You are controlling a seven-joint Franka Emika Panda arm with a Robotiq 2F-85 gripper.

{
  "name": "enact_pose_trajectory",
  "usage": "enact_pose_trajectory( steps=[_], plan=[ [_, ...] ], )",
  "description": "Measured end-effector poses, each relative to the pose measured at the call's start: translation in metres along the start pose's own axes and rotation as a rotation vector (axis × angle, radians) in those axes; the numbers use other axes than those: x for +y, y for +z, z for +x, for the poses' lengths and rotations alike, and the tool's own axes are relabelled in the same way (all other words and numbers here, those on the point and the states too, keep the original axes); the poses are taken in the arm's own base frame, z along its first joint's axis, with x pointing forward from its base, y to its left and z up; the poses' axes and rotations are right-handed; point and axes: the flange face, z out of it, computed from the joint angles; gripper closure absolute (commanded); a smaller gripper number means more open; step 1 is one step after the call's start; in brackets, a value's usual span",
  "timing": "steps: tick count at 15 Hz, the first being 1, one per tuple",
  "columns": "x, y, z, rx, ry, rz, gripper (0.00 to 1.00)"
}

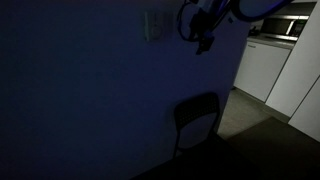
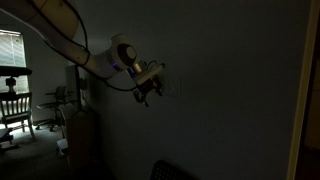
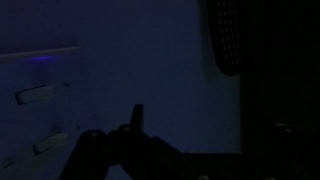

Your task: Turn on the light

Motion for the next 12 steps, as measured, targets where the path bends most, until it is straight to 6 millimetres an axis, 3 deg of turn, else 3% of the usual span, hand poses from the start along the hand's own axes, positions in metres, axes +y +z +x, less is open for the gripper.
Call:
enact_pose_trajectory(
  steps=[4,12],
  plan=[
    [0.001,0.001,-0.005,-0.065,-0.028,-0.012,0.0],
    [0.026,-0.028,0.007,-0.032,-0.048,-0.037,0.0]
  ],
)
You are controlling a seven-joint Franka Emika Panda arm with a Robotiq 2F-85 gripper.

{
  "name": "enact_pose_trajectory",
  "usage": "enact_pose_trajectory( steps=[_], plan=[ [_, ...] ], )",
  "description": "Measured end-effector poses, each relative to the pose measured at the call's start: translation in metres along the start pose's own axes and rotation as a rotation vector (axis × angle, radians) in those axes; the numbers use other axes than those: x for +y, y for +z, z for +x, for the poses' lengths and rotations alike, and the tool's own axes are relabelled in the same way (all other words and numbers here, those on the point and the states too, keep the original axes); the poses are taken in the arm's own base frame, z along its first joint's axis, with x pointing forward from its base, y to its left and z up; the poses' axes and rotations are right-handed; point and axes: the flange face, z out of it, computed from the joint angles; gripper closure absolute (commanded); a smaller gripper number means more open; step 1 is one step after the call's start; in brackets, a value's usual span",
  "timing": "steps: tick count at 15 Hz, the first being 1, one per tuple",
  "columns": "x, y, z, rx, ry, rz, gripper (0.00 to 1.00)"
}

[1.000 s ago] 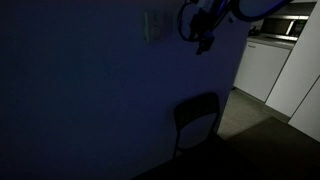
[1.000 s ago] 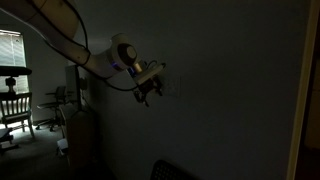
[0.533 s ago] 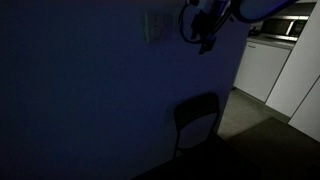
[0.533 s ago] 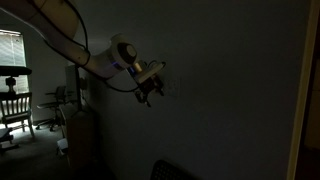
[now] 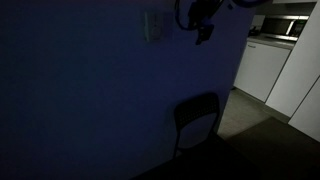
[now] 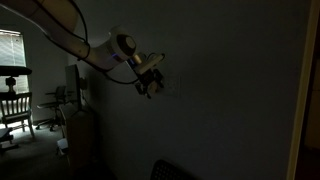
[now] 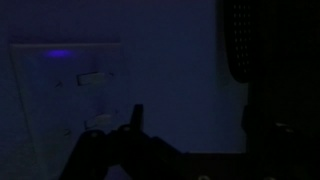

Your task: Turn on the light

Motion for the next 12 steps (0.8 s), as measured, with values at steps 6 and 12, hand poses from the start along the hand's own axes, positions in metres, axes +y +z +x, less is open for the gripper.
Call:
enact_pose_trajectory(
  steps=[6,12],
  plan=[
    [0.017,0.018,0.009,0.126,-0.021,0.078,0.0],
    [0.033,0.04,0.016,0.137,-0.061,0.069,0.0]
  ],
)
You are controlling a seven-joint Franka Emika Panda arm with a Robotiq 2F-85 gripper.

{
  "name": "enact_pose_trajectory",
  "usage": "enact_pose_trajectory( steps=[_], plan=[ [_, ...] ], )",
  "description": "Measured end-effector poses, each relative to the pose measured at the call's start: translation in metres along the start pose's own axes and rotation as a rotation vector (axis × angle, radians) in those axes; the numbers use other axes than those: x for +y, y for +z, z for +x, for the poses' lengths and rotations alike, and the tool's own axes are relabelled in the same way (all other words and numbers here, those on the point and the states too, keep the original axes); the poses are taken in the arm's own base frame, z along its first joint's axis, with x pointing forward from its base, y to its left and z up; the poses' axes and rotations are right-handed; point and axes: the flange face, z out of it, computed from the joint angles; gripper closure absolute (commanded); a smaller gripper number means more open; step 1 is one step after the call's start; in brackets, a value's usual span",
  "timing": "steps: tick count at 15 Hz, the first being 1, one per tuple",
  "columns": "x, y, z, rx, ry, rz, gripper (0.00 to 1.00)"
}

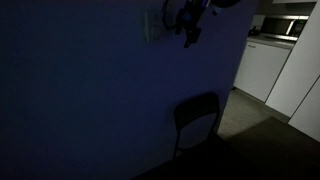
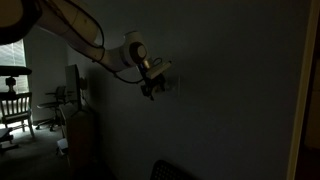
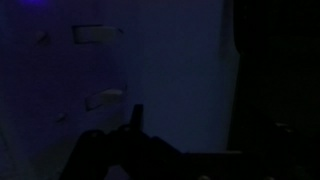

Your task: Turn on the light

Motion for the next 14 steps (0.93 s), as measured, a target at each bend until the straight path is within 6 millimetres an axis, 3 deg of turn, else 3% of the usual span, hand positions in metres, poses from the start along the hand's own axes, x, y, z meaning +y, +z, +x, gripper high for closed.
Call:
enact_pose_trajectory(
  steps=[3,10,14],
  plan=[
    [0.005,0.005,-0.002,-0.043,-0.003,-0.029,0.0],
    [-0.004,0.008,0.016,-0.138,0.071,-0.096,0.0],
    [-0.011,0.019,0.013,-0.152,0.138,-0.086,0.0]
  ],
)
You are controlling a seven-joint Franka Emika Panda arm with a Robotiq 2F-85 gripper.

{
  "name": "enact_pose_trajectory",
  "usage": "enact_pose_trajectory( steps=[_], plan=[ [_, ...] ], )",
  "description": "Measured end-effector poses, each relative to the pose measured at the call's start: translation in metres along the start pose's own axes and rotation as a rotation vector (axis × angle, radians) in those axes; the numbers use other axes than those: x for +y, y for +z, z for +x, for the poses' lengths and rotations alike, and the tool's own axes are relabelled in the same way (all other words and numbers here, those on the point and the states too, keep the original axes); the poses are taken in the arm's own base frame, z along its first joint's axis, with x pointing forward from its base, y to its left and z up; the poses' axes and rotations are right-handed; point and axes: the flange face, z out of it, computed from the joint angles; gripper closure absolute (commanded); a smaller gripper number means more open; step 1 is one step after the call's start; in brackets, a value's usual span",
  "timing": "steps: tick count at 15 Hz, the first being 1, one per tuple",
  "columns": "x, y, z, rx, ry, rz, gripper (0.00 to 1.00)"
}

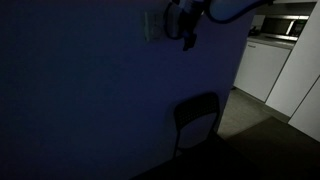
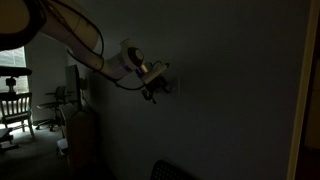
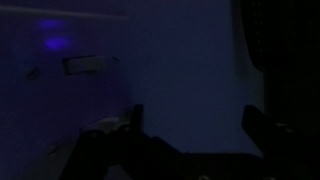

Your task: Turn on the light

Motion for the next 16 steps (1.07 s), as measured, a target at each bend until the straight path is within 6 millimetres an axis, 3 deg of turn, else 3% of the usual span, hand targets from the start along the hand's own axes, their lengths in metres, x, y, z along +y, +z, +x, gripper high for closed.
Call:
enact_pose_trajectory(
  steps=[7,16],
  plan=[
    [-0.005,0.013,-0.009,0.012,0.045,-0.007,0.0],
    [-0.026,-0.005,0.007,0.045,-0.167,-0.109,0.0]
  ],
)
